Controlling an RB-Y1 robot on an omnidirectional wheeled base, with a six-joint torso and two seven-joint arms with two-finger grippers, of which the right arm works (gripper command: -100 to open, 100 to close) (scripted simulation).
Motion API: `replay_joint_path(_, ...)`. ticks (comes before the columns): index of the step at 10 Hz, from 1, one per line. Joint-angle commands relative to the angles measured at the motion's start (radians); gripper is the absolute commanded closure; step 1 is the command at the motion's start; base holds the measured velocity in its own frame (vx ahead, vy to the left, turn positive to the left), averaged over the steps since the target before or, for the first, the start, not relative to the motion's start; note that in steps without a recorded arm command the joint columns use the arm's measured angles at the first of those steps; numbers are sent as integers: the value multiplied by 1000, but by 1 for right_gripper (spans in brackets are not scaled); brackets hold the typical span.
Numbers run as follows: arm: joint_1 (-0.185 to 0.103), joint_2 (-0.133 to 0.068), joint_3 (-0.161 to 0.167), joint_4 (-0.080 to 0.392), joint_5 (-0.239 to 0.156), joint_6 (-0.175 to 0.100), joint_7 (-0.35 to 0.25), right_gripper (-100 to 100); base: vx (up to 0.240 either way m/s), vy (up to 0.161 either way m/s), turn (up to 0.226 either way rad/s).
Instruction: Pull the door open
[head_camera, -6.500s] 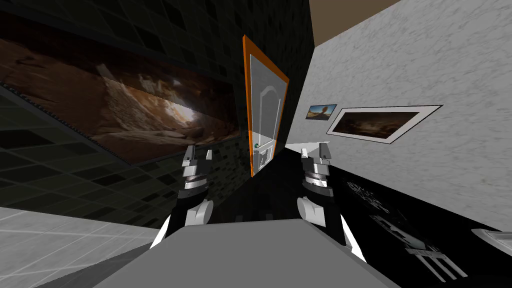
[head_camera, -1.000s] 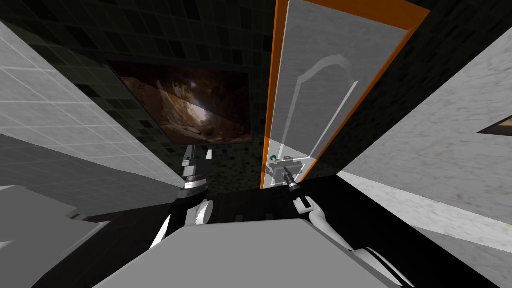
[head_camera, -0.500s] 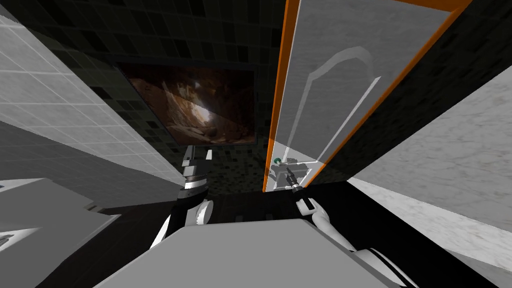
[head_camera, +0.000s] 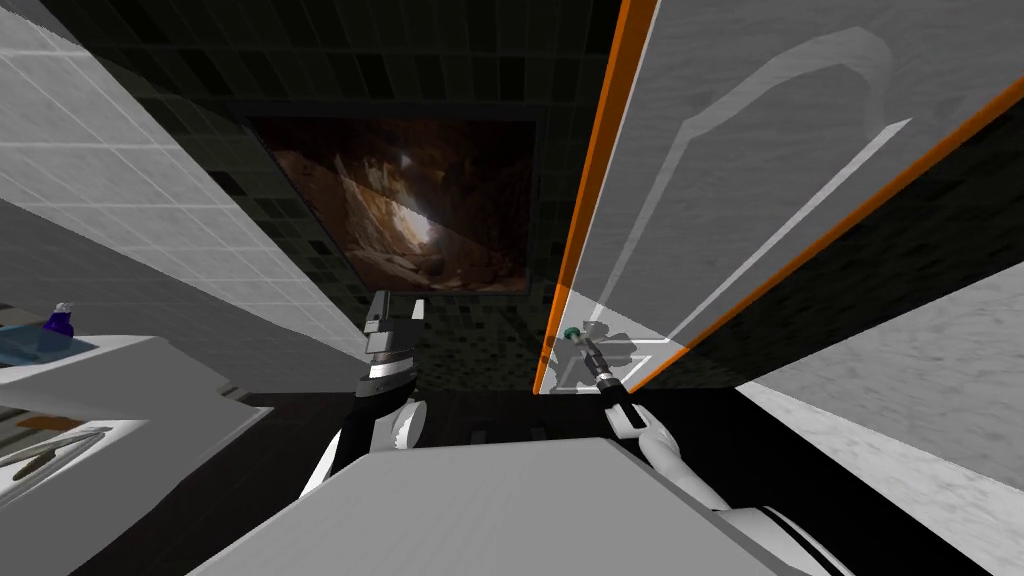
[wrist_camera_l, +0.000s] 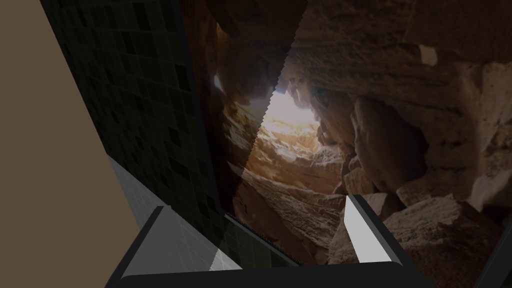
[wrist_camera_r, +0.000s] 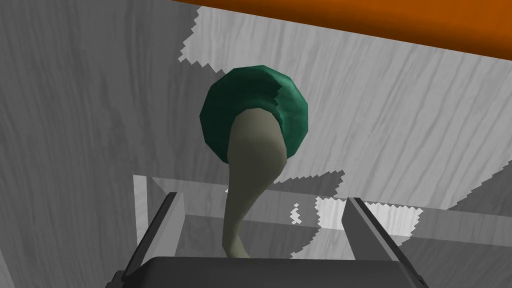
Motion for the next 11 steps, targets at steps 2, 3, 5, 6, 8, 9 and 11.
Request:
replay_joint_path(2,2,-20,-27,59,-15,-44,-14,-100,158,1,153)
replay_joint_path(3,-2,-17,-18,57,-10,-41,-13,-100,83,-5,43)
replay_joint_path(5,-2,-17,-18,57,-10,-41,-13,100,-21,-1,-26)
replay_joint_path(6,-2,-17,-18,57,-10,-41,-13,100,-20,-6,11)
replay_joint_path(8,-2,-17,-18,57,-10,-41,-13,100,-10,-1,-1)
replay_joint_path(9,-2,-17,-18,57,-10,-41,-13,100,0,0,0)
replay_joint_path(11,17,-37,-4,57,-6,-66,-35,100,-123,-55,118)
